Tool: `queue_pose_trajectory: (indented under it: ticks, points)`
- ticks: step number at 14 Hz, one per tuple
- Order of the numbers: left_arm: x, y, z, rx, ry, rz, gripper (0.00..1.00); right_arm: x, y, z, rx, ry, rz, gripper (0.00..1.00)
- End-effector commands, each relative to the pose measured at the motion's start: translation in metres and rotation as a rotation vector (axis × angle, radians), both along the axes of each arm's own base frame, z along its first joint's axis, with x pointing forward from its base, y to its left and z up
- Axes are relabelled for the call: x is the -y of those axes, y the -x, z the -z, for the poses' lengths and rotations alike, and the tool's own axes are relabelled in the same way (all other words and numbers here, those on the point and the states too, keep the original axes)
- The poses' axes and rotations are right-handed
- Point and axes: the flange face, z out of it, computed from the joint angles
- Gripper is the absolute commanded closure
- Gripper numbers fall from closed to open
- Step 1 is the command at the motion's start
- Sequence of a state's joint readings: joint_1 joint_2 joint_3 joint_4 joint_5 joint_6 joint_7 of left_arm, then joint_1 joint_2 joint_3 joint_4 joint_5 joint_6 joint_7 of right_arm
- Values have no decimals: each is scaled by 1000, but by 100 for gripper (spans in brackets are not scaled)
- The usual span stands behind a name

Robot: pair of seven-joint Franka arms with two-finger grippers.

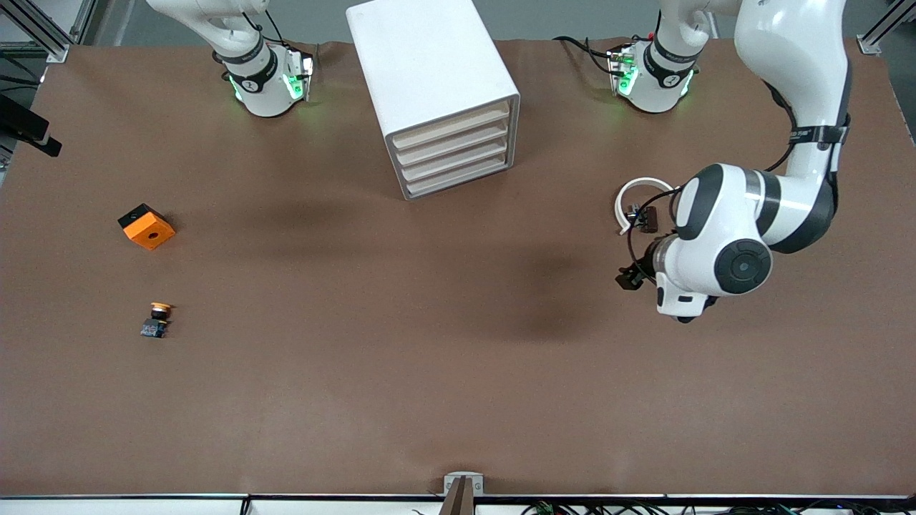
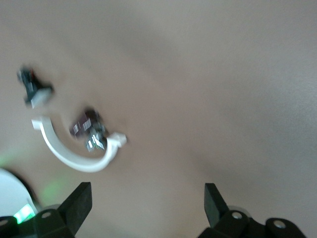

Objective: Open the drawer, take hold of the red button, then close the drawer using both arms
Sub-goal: 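Reach the left gripper to the drawer handle on the cabinet front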

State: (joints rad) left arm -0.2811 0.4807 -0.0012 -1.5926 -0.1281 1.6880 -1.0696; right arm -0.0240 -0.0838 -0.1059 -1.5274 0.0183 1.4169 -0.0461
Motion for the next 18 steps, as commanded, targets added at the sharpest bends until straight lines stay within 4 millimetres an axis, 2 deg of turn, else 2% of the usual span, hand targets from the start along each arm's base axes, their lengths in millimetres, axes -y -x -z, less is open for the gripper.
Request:
queue_pose_trajectory:
  ticks: [1,4,7,10,14,18]
  points:
    - [28,-14,13,-80,-99,-244,0,0,6,-7,15,5,6,0]
    - [55,-4,24,-202,-134,-372,0,0,5,-6,16,10,0,0]
    - [62,-2,37,-316,-128,-574,0,-1,5,-6,17,15,-72,0]
    - [70,5,54,-424,-150,-660,0,2,5,-6,17,15,-83,0]
    - [92,28,73,-657,-214,-768,0,-1,6,-4,8,12,11,0]
    - [119,59,99,-899,-324,-782,0,-1,6,-4,8,9,9,0]
